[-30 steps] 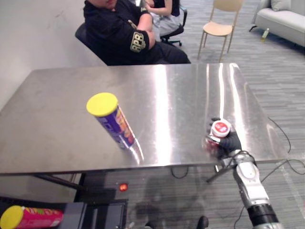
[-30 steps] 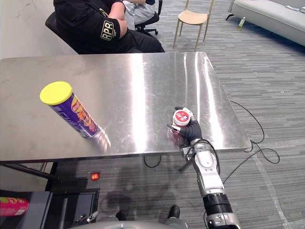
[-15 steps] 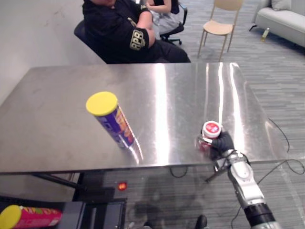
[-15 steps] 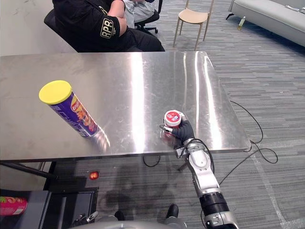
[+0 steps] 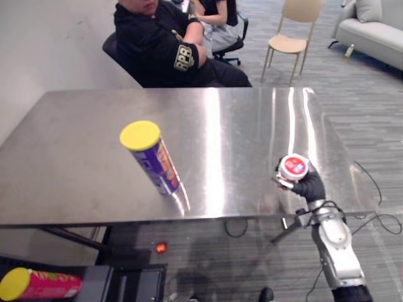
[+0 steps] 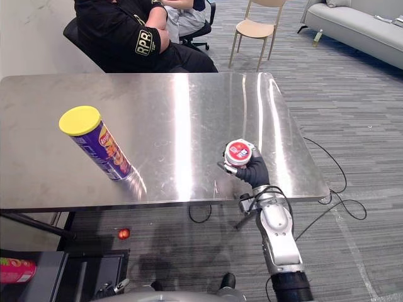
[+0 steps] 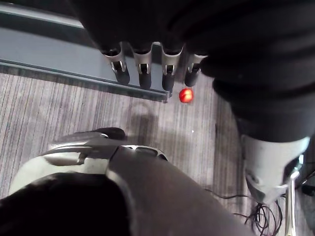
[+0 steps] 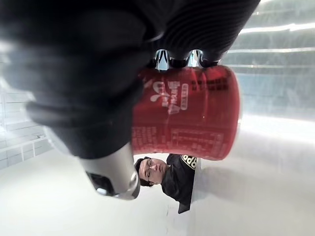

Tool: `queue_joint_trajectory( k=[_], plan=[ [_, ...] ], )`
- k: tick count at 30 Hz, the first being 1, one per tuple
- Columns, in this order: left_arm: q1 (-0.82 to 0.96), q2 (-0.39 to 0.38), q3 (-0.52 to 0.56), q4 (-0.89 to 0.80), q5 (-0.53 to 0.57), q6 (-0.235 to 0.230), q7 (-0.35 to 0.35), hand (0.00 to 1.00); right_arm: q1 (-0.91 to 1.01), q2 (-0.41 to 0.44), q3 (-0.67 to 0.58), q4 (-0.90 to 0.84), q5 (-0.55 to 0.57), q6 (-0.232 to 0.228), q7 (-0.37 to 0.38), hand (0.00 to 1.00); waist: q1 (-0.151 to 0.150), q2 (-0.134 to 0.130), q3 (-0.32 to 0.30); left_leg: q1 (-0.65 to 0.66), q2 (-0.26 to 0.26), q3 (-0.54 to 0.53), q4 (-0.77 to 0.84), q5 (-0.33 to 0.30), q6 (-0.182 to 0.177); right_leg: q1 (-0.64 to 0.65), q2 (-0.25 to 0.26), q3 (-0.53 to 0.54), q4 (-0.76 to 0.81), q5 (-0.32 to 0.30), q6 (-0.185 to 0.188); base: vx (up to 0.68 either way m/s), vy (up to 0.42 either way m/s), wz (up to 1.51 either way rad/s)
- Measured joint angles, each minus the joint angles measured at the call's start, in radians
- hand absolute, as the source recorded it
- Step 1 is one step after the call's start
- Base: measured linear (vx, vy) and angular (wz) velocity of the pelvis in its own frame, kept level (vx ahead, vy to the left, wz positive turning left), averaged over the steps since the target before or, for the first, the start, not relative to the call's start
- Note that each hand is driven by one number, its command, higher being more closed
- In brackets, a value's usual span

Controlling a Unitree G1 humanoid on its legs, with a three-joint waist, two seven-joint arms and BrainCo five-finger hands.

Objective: Put the gum and the chips on the shelf.

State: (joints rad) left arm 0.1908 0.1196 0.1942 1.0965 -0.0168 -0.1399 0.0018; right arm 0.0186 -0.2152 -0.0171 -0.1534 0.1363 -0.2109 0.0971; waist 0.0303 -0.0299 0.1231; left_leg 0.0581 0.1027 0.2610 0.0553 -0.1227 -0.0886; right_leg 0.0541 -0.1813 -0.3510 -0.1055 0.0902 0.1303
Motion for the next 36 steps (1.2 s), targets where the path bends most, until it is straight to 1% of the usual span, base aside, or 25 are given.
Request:
queue_joint_trajectory(
  k=[4,6,9,12,13,15,16,17,18,19,20,21,22,23,24,25,26,27,28,30,31,32,33,35,36],
  plan=[
    [0.001,-0.003,0.010,0.000,-0.001,0.001,0.000,0.00,0.027,0.002,-0.047,-0.009,0.001,0.000,-0.006,1.00,0.001,0.001,0.000,0.007,0.000,-0.001,0.007,0.000,0.000,0.008,-0.001,0.002,0.001,0.000,0.000,0.00,0.000,0.00],
    [-0.002,-0.006,0.018,0.000,-0.009,0.010,0.000,0.00,0.024,0.014,-0.067,-0.009,0.001,-0.001,-0.015,1.00,0.001,0.004,0.005,-0.026,0.008,-0.012,0.067,-0.004,0.003,-0.013,-0.008,0.004,0.039,-0.005,-0.004,-0.03,0.003,-0.01],
    [-0.007,-0.019,0.027,0.002,-0.056,0.021,-0.002,0.00,0.020,0.029,-0.079,-0.009,0.015,0.000,-0.025,1.00,0.001,0.028,0.027,-0.089,0.033,-0.057,0.202,-0.051,0.007,-0.070,-0.028,0.000,0.204,-0.089,-0.007,-0.12,0.021,0.11],
    [-0.007,-0.033,0.041,0.011,-0.104,0.024,-0.007,0.00,-0.016,0.029,-0.029,0.006,0.022,0.000,-0.024,1.00,0.008,0.046,0.042,-0.121,0.051,-0.103,0.225,-0.079,0.004,-0.077,-0.025,-0.042,0.250,-0.123,-0.019,-0.16,-0.016,0.34],
    [-0.007,-0.037,0.043,0.011,-0.120,0.026,-0.007,0.00,-0.030,0.029,-0.012,0.010,0.023,0.000,-0.025,1.00,0.010,0.049,0.043,-0.134,0.050,-0.118,0.224,-0.071,0.003,-0.080,-0.024,-0.058,0.249,-0.123,-0.019,-0.18,-0.071,0.68],
    [-0.013,-0.039,0.045,0.006,-0.139,0.027,-0.010,0.00,-0.073,0.029,0.023,0.012,0.041,-0.001,-0.025,1.00,0.010,0.054,0.044,-0.182,0.030,-0.228,0.147,0.008,-0.013,-0.083,-0.029,-0.163,0.241,-0.125,-0.023,-0.16,-0.105,1.28],
    [-0.015,-0.039,0.045,0.006,-0.139,0.027,-0.011,0.00,-0.082,0.028,0.025,0.012,0.041,-0.001,-0.025,1.00,0.011,0.055,0.045,-0.183,0.028,-0.251,0.115,0.028,-0.012,-0.083,-0.031,-0.195,0.242,-0.129,-0.029,-0.13,-0.165,1.47],
    [-0.016,-0.040,0.046,0.002,-0.139,0.029,-0.014,0.00,-0.103,0.026,0.023,0.013,0.041,-0.001,-0.026,1.00,0.028,0.058,0.046,-0.180,0.042,-0.254,0.044,0.061,-0.015,-0.083,-0.024,-0.248,0.249,-0.135,-0.047,-0.10,-0.196,1.25],
    [-0.010,-0.039,0.047,0.002,-0.139,0.035,-0.015,0.00,-0.112,0.028,0.023,0.013,0.041,-0.001,-0.031,1.00,0.050,0.063,0.047,-0.177,0.072,-0.196,-0.021,0.045,0.012,-0.079,-0.012,-0.292,0.225,-0.122,-0.067,-0.09,-0.203,1.36],
    [-0.012,-0.035,0.064,0.009,-0.139,0.035,-0.015,0.00,-0.120,0.029,0.013,0.013,0.041,-0.002,-0.032,1.00,0.052,0.054,0.044,-0.189,0.089,-0.107,-0.023,0.037,0.086,-0.063,-0.010,-0.355,0.181,-0.106,-0.081,-0.06,-0.140,1.23],
    [-0.018,-0.039,0.082,0.015,-0.139,0.037,-0.013,0.00,-0.129,0.028,-0.003,0.013,0.040,-0.002,-0.036,1.00,0.051,0.055,0.045,-0.223,0.110,-0.043,0.030,0.039,0.119,-0.059,-0.016,-0.396,0.173,-0.106,-0.085,-0.06,-0.097,1.37],
    [-0.017,-0.057,0.092,0.018,-0.139,0.041,-0.014,0.00,-0.143,0.025,-0.044,0.021,0.039,-0.002,-0.054,1.00,0.052,0.060,0.045,-0.271,0.146,0.072,0.188,0.065,0.163,-0.069,-0.041,-0.451,0.204,-0.119,-0.103,-0.06,-0.085,1.44],
    [0.006,-0.070,0.114,0.017,-0.139,0.043,-0.018,0.00,-0.142,0.024,-0.090,0.020,0.038,-0.002,-0.073,1.00,0.050,0.061,0.044,-0.251,0.164,0.160,0.310,0.096,0.183,-0.060,-0.061,-0.504,0.226,-0.123,-0.109,-0.04,-0.062,1.18],
    [0.012,-0.074,0.118,0.017,-0.139,0.044,-0.019,0.00,-0.142,0.022,-0.098,0.020,0.038,-0.002,-0.075,1.00,0.051,0.067,0.042,-0.242,0.168,0.174,0.320,0.105,0.179,-0.057,-0.062,-0.515,0.231,-0.123,-0.109,-0.02,-0.012,1.25],
    [0.018,-0.084,0.126,0.015,-0.139,0.050,-0.019,0.00,-0.137,0.013,-0.134,0.014,0.038,-0.004,-0.087,1.00,0.036,0.099,0.028,-0.235,0.145,0.195,0.263,0.144,0.141,-0.048,-0.065,-0.568,0.246,-0.129,-0.106,-0.09,0.043,1.41],
    [0.019,-0.080,0.129,-0.003,-0.138,0.052,-0.022,0.00,-0.132,0.014,-0.177,0.012,0.037,-0.004,-0.094,1.00,0.019,0.083,0.024,-0.226,0.089,0.173,0.128,0.215,0.135,-0.048,-0.075,-0.587,0.215,-0.137,-0.116,-0.13,0.072,1.58],
    [0.016,-0.077,0.143,-0.003,-0.137,0.051,-0.025,0.00,-0.124,0.020,-0.193,0.010,0.037,-0.005,-0.093,1.00,0.013,0.068,0.017,-0.199,0.064,0.159,0.051,0.240,0.128,-0.046,-0.082,-0.617,0.174,-0.131,-0.106,-0.17,0.071,1.30],
    [0.003,-0.077,0.178,0.010,-0.136,0.060,-0.028,0.00,-0.119,0.022,-0.211,0.011,0.024,-0.005,-0.090,1.00,0.014,0.070,0.019,-0.194,0.100,0.204,0.162,0.130,0.134,-0.039,-0.081,-0.667,0.181,-0.115,-0.099,-0.12,0.066,1.05],
    [0.014,-0.082,0.189,0.012,-0.134,0.063,-0.031,0.00,-0.092,0.029,-0.218,0.009,0.019,-0.004,-0.092,1.00,0.006,0.064,0.024,-0.166,0.139,0.243,0.233,0.079,0.100,-0.027,-0.086,-0.705,0.201,-0.116,-0.100,-0.10,0.078,1.00],
    [0.014,-0.093,0.208,0.016,-0.130,0.064,-0.042,0.00,-0.052,0.028,-0.262,0.001,0.017,-0.003,-0.094,1.00,-0.002,0.083,0.013,-0.129,0.161,0.287,0.205,0.058,0.068,-0.014,-0.094,-0.772,0.217,-0.114,-0.097,-0.14,0.231,1.03],
    [0.014,-0.089,0.220,0.015,-0.125,0.063,-0.045,0.00,-0.039,0.035,-0.296,0.000,0.016,0.001,-0.100,1.00,-0.001,0.095,0.001,-0.146,0.155,0.337,0.187,0.046,0.069,-0.013,-0.102,-0.806,0.217,-0.101,-0.091,-0.19,0.305,1.03],
    [0.014,-0.086,0.228,0.015,-0.124,0.063,-0.045,0.00,-0.032,0.037,-0.303,-0.005,0.015,0.001,-0.103,1.00,-0.005,0.093,-0.001,-0.159,0.148,0.351,0.170,0.042,0.064,-0.013,-0.105,-0.829,0.215,-0.097,-0.088,-0.20,0.308,0.96],
    [0.012,-0.079,0.246,0.015,-0.118,0.063,-0.044,0.00,-0.019,0.039,-0.320,-0.021,0.006,0.000,-0.109,1.00,-0.015,0.095,-0.002,-0.161,0.133,0.367,0.109,0.004,0.038,-0.015,-0.104,-0.869,0.213,-0.088,-0.080,-0.15,0.233,0.81],
    [0.016,-0.060,0.257,0.018,-0.117,0.065,-0.041,0.00,-0.008,0.066,-0.324,-0.026,-0.013,0.005,-0.114,1.00,-0.017,0.063,-0.003,-0.155,0.115,0.431,0.077,0.024,0.044,-0.015,-0.122,-0.899,0.192,-0.051,-0.078,-0.13,0.275,0.75],
    [0.022,-0.061,0.256,0.018,-0.117,0.066,-0.037,0.00,-0.010,0.067,-0.323,-0.029,-0.022,0.005,-0.115,1.00,-0.016,0.058,-0.004,-0.158,0.095,0.437,0.063,0.041,0.058,-0.016,-0.135,-0.911,0.193,-0.027,-0.081,-0.11,0.324,0.49]
  ],
)
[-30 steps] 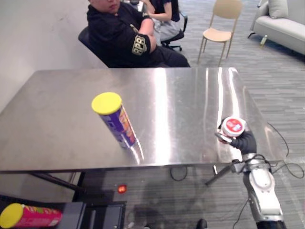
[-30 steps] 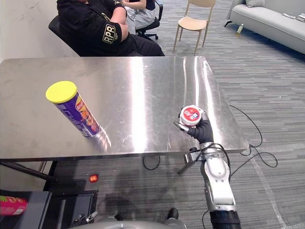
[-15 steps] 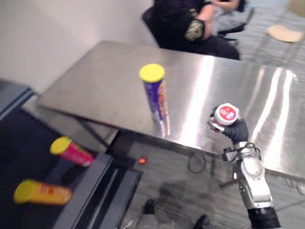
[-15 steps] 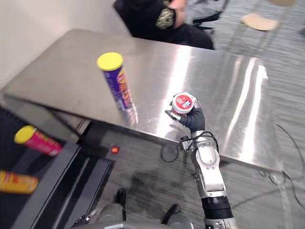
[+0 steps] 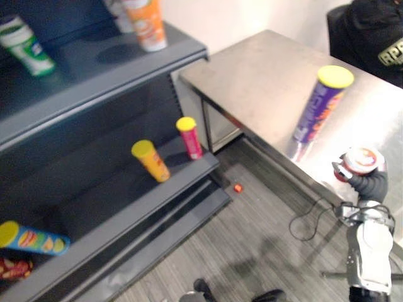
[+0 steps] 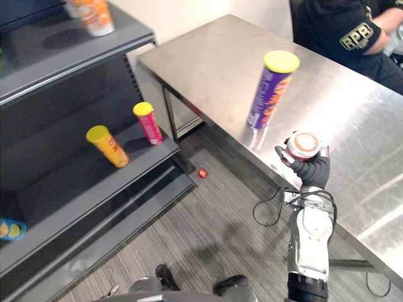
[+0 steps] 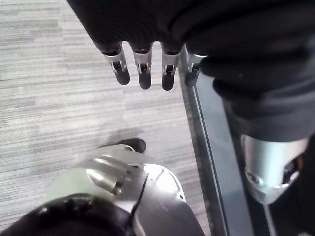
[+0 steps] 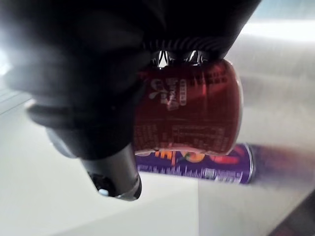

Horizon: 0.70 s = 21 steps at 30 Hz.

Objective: Put the gum and the chips on the shelf.

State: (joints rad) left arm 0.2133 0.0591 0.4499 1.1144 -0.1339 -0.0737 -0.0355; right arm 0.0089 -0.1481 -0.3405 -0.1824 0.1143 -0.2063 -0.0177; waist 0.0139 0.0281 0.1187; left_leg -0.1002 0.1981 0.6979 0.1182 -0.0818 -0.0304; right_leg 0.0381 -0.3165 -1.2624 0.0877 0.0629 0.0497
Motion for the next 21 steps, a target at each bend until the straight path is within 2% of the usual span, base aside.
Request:
queue_joint_trajectory(
  k=[1,3,4,5,6,8,9,11,14,21],
  plan=[
    [0.004,0.000,-0.001,0.000,0.002,0.000,0.000,0.00,-0.003,0.000,0.003,0.000,-0.002,0.000,0.001,1.00,0.004,-0.001,0.000,0.000,-0.013,-0.002,-0.007,0.009,0.008,-0.001,-0.012,0.000,0.004,0.009,-0.001,-0.08,0.269,0.28],
    [0.007,0.003,-0.003,-0.001,0.014,-0.002,0.009,0.00,-0.004,0.002,0.003,0.002,-0.013,0.005,-0.001,1.00,0.008,-0.003,0.002,-0.008,-0.053,-0.021,-0.006,0.009,0.029,-0.001,-0.075,-0.005,0.060,0.019,-0.001,-0.03,0.270,0.27],
    [0.006,0.006,-0.003,-0.001,0.024,-0.003,0.011,0.00,-0.004,0.004,0.003,0.003,-0.023,0.009,-0.002,1.00,0.007,-0.004,0.002,-0.013,-0.058,-0.029,0.004,0.007,0.035,-0.001,-0.091,-0.005,0.080,0.019,-0.001,0.01,0.246,0.45],
    [0.002,0.020,-0.008,-0.003,0.029,-0.005,0.012,0.00,-0.004,0.008,0.003,0.004,-0.035,0.015,-0.007,1.00,0.006,-0.015,0.010,-0.031,-0.065,-0.051,0.029,-0.002,0.050,0.001,-0.119,-0.004,0.117,0.019,-0.001,0.02,0.133,0.39],
    [-0.001,0.027,-0.009,-0.003,0.028,-0.004,0.012,0.00,-0.005,0.009,0.005,0.007,-0.039,0.018,-0.009,1.00,0.010,-0.020,0.013,-0.035,-0.066,-0.055,0.036,-0.005,0.055,0.001,-0.127,-0.003,0.129,0.019,-0.001,0.01,0.140,0.35],
    [-0.005,0.045,-0.001,-0.002,0.020,-0.004,0.017,0.00,-0.016,0.011,0.027,0.029,-0.040,0.021,-0.019,1.00,0.028,-0.048,0.031,-0.037,-0.071,-0.063,0.041,-0.009,0.060,0.003,-0.140,0.012,0.143,0.018,-0.001,-0.03,0.108,0.14],
    [-0.005,0.047,0.011,-0.002,0.018,-0.004,0.019,0.00,-0.026,0.011,0.044,0.042,-0.040,0.023,-0.019,1.00,0.036,-0.059,0.039,-0.036,-0.075,-0.074,0.039,-0.019,0.056,0.005,-0.141,0.027,0.141,0.018,-0.001,-0.06,0.076,0.09],
    [-0.005,0.037,0.021,-0.002,0.017,-0.003,0.015,0.00,-0.028,0.011,0.056,0.043,-0.041,0.025,-0.016,1.00,0.052,-0.066,0.044,-0.035,-0.082,-0.077,0.035,-0.020,0.056,0.005,-0.141,0.057,0.133,0.018,-0.001,-0.06,0.061,0.10],
    [-0.004,0.017,0.030,-0.003,0.017,-0.003,0.005,0.00,-0.028,0.011,0.081,0.044,-0.048,0.026,-0.005,1.00,0.069,-0.064,0.046,-0.030,-0.087,-0.076,0.024,-0.019,0.056,0.006,-0.127,0.082,0.101,0.017,-0.001,-0.04,0.039,0.00],
    [-0.003,0.012,0.067,-0.010,0.017,-0.004,-0.017,0.00,-0.027,0.011,0.102,0.055,-0.047,0.027,0.031,1.00,0.073,-0.077,0.052,-0.019,-0.073,-0.075,-0.028,0.017,0.029,0.010,-0.069,0.089,0.045,0.013,-0.006,-0.01,0.007,-0.04]
  ],
)
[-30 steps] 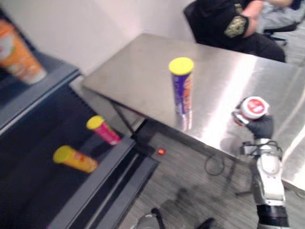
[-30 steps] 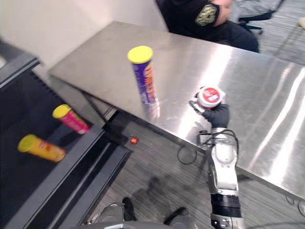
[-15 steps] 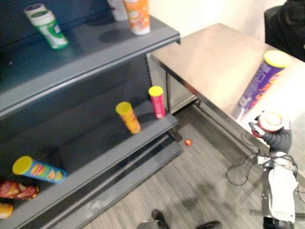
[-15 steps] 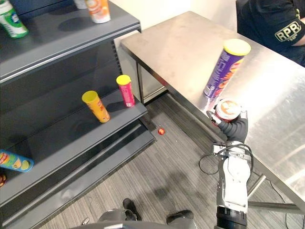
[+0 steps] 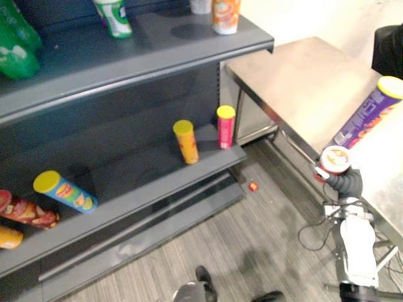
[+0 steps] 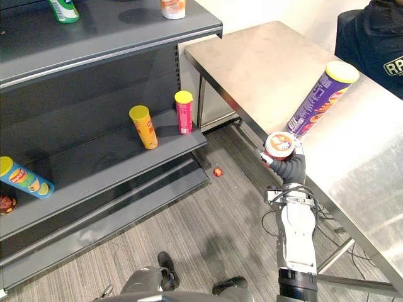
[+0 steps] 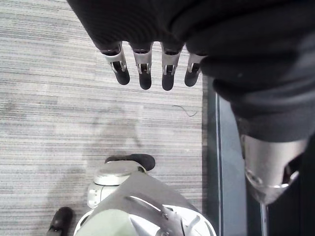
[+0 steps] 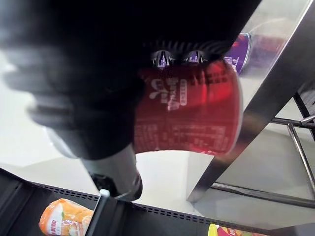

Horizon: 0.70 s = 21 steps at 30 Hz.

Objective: Put the gum and the chips on the shelf.

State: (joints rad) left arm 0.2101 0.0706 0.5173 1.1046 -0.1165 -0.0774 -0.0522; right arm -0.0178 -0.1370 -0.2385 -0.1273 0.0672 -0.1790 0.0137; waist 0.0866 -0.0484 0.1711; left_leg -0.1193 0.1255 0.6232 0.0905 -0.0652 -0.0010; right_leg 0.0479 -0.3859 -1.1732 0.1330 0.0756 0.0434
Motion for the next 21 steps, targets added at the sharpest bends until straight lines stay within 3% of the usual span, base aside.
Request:
queue_joint_trajectory(
  k=[6,9,11,12,13,14,15,18,20,21],
  plan=[
    [-0.005,-0.005,-0.009,-0.037,-0.040,-0.005,-0.006,0.00,-0.034,-0.001,0.094,0.067,0.011,0.001,0.007,1.00,0.008,-0.021,0.012,-0.046,0.058,-0.012,0.097,-0.009,0.005,0.011,0.038,-0.016,-0.006,-0.002,0.008,0.05,0.015,0.05],
    [-0.005,-0.004,-0.013,-0.047,-0.078,-0.008,-0.006,0.00,-0.052,-0.002,0.137,0.066,0.011,0.001,0.019,1.00,0.022,-0.025,0.014,-0.072,0.077,-0.057,0.169,-0.052,0.015,0.030,0.019,0.000,0.046,0.011,0.014,0.06,0.112,0.36],
    [-0.002,0.000,-0.053,-0.054,-0.078,-0.008,-0.005,0.00,-0.052,-0.004,0.135,0.064,0.011,0.001,0.029,1.00,0.028,-0.010,0.019,-0.064,0.057,-0.124,0.164,-0.068,0.025,0.001,-0.027,0.197,0.177,0.049,-0.055,0.07,0.237,0.79],
    [-0.001,0.011,-0.120,-0.065,-0.078,-0.008,-0.005,0.00,-0.046,-0.003,0.127,0.063,0.012,-0.001,0.038,1.00,0.011,0.014,0.027,-0.069,0.051,-0.190,0.153,-0.060,0.034,-0.085,-0.001,0.475,0.271,-0.014,-0.060,0.09,0.208,1.03],
    [-0.003,0.021,-0.143,-0.072,-0.077,-0.009,-0.005,0.00,-0.044,-0.003,0.127,0.063,0.011,-0.001,0.043,1.00,0.002,0.017,0.032,-0.071,0.052,-0.227,0.142,-0.057,0.039,-0.108,0.046,0.600,0.267,-0.068,-0.031,0.12,0.160,1.45],
    [-0.013,0.039,-0.169,-0.070,-0.077,-0.010,-0.004,0.00,-0.024,-0.003,0.126,0.055,0.012,0.000,0.052,1.00,-0.009,0.014,0.033,-0.064,0.019,-0.291,0.099,-0.034,0.055,-0.144,0.128,0.800,0.251,-0.140,-0.013,0.09,0.049,1.73],
    [-0.016,0.051,-0.180,-0.067,-0.077,-0.011,-0.006,0.00,0.005,-0.002,0.122,0.033,0.012,0.000,0.059,1.00,-0.028,0.008,0.035,-0.043,-0.025,-0.351,0.057,-0.016,0.059,-0.153,0.168,0.914,0.227,-0.164,0.001,0.10,0.029,1.80],
    [-0.019,0.051,-0.196,-0.049,-0.077,-0.028,-0.005,0.00,0.067,-0.001,0.120,-0.028,0.013,-0.001,0.063,1.00,-0.054,0.003,0.036,-0.002,-0.127,-0.476,0.030,-0.006,0.055,-0.167,0.183,1.023,0.180,-0.177,0.019,0.19,0.012,1.88],
    [-0.020,0.057,-0.198,-0.040,-0.077,-0.031,-0.005,0.00,0.078,-0.001,0.121,-0.036,0.015,-0.001,0.067,1.00,-0.054,-0.002,0.034,0.000,-0.151,-0.524,0.031,-0.005,0.052,-0.187,0.184,1.052,0.156,-0.172,0.026,0.11,-0.032,1.16],
    [-0.019,0.063,-0.197,-0.031,-0.078,-0.031,-0.003,0.00,0.087,0.000,0.121,-0.041,0.021,0.000,0.079,1.00,-0.054,-0.007,0.031,0.000,-0.163,-0.559,0.030,-0.008,0.055,-0.188,0.183,1.055,0.119,-0.153,0.054,0.19,-0.114,0.96]
  ],
)
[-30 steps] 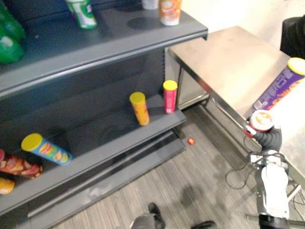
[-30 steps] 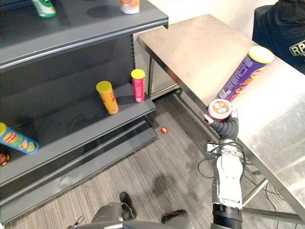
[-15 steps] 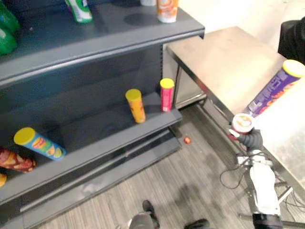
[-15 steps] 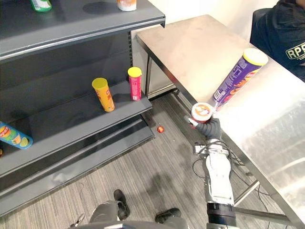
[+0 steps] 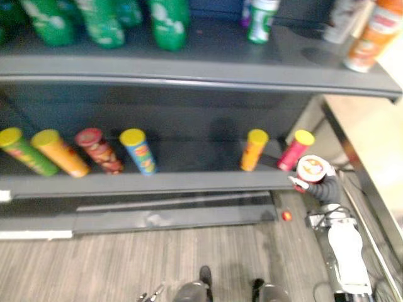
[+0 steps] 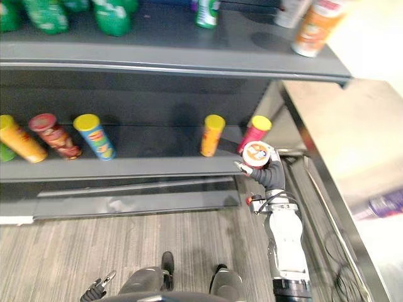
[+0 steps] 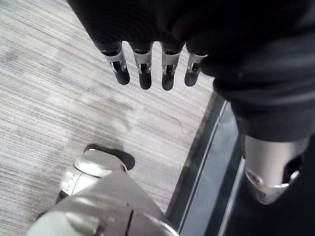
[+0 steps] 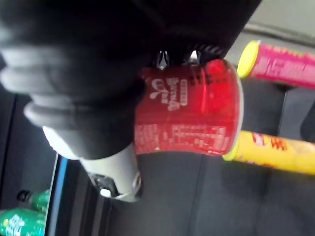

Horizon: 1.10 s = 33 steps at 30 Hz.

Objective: Put the gum and the chips on the shelf.

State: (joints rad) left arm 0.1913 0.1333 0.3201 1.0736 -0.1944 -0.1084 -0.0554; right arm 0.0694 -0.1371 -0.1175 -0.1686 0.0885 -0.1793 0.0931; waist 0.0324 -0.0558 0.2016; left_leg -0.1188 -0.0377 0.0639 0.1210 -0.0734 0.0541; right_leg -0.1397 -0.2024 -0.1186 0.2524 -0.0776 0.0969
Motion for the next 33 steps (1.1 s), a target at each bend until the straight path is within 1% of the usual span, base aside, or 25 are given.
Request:
queue_joint_trajectory(
  k=[1,2,3,4,6,7,8,9,10,12,17,21,23,26,28,30,32,33],
  plan=[
    [0.007,0.004,0.001,0.003,0.000,0.001,0.002,0.00,0.001,0.001,0.004,-0.005,0.000,0.000,0.006,1.00,0.003,-0.005,-0.002,0.000,-0.008,-0.024,-0.001,-0.001,-0.004,0.005,-0.004,-0.008,-0.044,0.018,0.015,0.19,-0.114,0.95],
    [0.010,0.005,0.001,0.003,0.000,0.002,0.002,0.00,0.000,0.003,0.007,-0.007,0.001,0.000,0.007,1.00,0.008,-0.015,-0.006,-0.001,-0.011,-0.033,-0.001,-0.001,-0.012,0.009,-0.005,-0.013,-0.067,0.026,0.021,0.24,-0.184,0.64],
    [0.015,0.009,0.002,0.003,0.000,0.003,0.002,0.00,-0.004,0.013,0.009,-0.009,0.006,0.000,0.013,1.00,0.013,-0.024,-0.008,-0.006,-0.017,-0.051,0.001,-0.002,-0.028,0.024,-0.004,-0.031,-0.113,0.065,0.017,0.17,-0.185,0.47],
    [0.011,0.003,0.005,0.004,-0.001,0.003,0.001,0.00,-0.006,0.024,0.006,-0.009,0.012,0.000,0.016,1.00,0.011,-0.016,-0.010,-0.023,-0.008,-0.077,0.005,-0.009,-0.046,0.047,0.008,-0.068,-0.153,0.061,0.023,0.20,-0.226,0.47],
    [-0.002,-0.017,0.006,0.004,0.000,0.003,-0.008,0.00,0.000,0.029,0.006,-0.009,0.029,0.001,0.021,1.00,0.000,-0.006,-0.014,-0.030,0.016,-0.103,-0.019,-0.007,-0.059,0.061,0.030,-0.115,-0.185,0.061,0.021,0.15,-0.211,0.50],
    [-0.008,-0.025,0.006,0.005,0.000,0.003,-0.013,0.00,0.004,0.029,0.002,-0.009,0.031,0.001,0.021,1.00,-0.005,-0.004,-0.014,-0.026,0.039,-0.097,-0.045,0.003,-0.073,0.065,0.042,-0.144,-0.189,0.056,0.012,0.16,-0.221,0.49],
    [-0.014,-0.029,0.006,0.010,0.000,0.004,-0.015,0.00,0.008,0.029,-0.005,-0.008,0.031,0.001,0.021,1.00,-0.008,-0.003,-0.015,-0.016,0.049,-0.094,-0.060,0.015,-0.085,0.072,0.049,-0.157,-0.191,0.054,0.010,0.16,-0.204,0.46],
    [-0.021,-0.033,0.008,0.019,0.000,0.004,-0.017,0.00,0.021,0.030,-0.023,-0.007,0.031,0.001,0.018,1.00,-0.008,0.001,-0.017,0.007,0.064,-0.092,-0.093,0.045,-0.090,0.091,0.059,-0.178,-0.194,0.054,0.009,0.14,-0.138,0.37],
    [-0.022,-0.032,0.008,0.022,0.000,0.004,-0.017,0.00,0.026,0.030,-0.030,-0.006,0.031,0.001,0.017,1.00,-0.010,0.002,-0.017,0.021,0.067,-0.093,-0.109,0.055,-0.093,0.102,0.062,-0.186,-0.196,0.054,0.009,0.19,-0.118,0.48],
    [-0.021,-0.032,0.009,0.020,0.000,0.004,-0.017,0.00,0.041,0.029,-0.047,-0.004,0.031,0.001,0.007,1.00,-0.020,0.005,-0.023,0.062,0.070,-0.080,-0.134,0.076,-0.112,0.144,0.063,-0.208,-0.197,0.053,0.009,0.16,-0.039,0.40],
    [-0.019,-0.030,0.011,0.006,0.004,0.005,-0.011,0.00,0.030,0.042,-0.032,0.024,0.028,0.001,-0.001,1.00,-0.020,0.012,-0.045,0.094,0.070,-0.040,-0.179,0.078,-0.111,0.141,0.061,-0.196,-0.199,0.053,0.009,0.06,0.023,-0.11],
    [-0.018,-0.030,0.015,0.001,0.019,0.005,-0.006,0.00,0.028,0.042,-0.035,0.038,0.028,0.004,-0.023,1.00,-0.016,0.010,-0.066,0.107,0.068,0.014,-0.213,0.089,-0.109,0.116,0.061,-0.149,-0.206,0.053,0.010,-0.03,0.015,-0.39],
    [-0.019,-0.031,0.021,0.001,0.021,0.008,-0.006,0.00,0.027,0.042,-0.043,0.038,0.029,0.004,-0.029,1.00,-0.019,0.010,-0.068,0.108,0.068,0.032,-0.213,0.091,-0.107,0.114,0.062,-0.144,-0.216,0.053,0.010,-0.06,-0.011,-0.27],
    [-0.019,-0.032,0.022,0.003,0.026,0.013,0.000,0.00,0.023,0.041,-0.068,0.038,0.040,0.007,-0.045,1.00,-0.030,0.017,-0.078,0.107,0.069,0.040,-0.221,0.103,-0.103,0.110,0.064,-0.141,-0.220,0.052,0.010,-0.09,-0.017,-0.09],
    [-0.018,-0.031,0.025,0.004,0.055,0.020,0.004,0.00,0.019,0.036,-0.076,0.038,0.066,0.009,-0.049,1.00,-0.032,0.019,-0.091,0.107,0.071,0.043,-0.222,0.106,-0.102,0.109,0.066,-0.140,-0.219,0.053,0.010,-0.09,-0.007,-0.02],
    [-0.018,-0.031,0.030,0.009,0.060,0.024,0.004,0.00,0.015,0.036,-0.075,0.036,0.069,0.013,-0.048,1.00,-0.031,0.017,-0.100,0.109,0.072,0.047,-0.222,0.105,-0.103,0.109,0.067,-0.135,-0.218,0.053,0.010,-0.07,0.005,-0.08],
    [-0.014,-0.030,0.039,0.035,0.061,0.025,0.005,0.00,-0.009,0.036,-0.073,0.028,0.070,0.029,-0.046,1.00,-0.029,0.010,-0.116,0.116,0.076,0.069,-0.223,0.104,-0.104,0.108,0.070,-0.110,-0.227,0.058,0.009,-0.07,0.015,-0.24],
    [-0.012,-0.030,0.040,0.039,0.061,0.025,0.005,0.00,-0.014,0.036,-0.074,0.021,0.072,0.029,-0.046,1.00,-0.029,0.007,-0.118,0.118,0.076,0.074,-0.223,0.104,-0.104,0.108,0.072,-0.106,-0.232,0.061,0.006,-0.04,0.011,-0.28]
  ],
)
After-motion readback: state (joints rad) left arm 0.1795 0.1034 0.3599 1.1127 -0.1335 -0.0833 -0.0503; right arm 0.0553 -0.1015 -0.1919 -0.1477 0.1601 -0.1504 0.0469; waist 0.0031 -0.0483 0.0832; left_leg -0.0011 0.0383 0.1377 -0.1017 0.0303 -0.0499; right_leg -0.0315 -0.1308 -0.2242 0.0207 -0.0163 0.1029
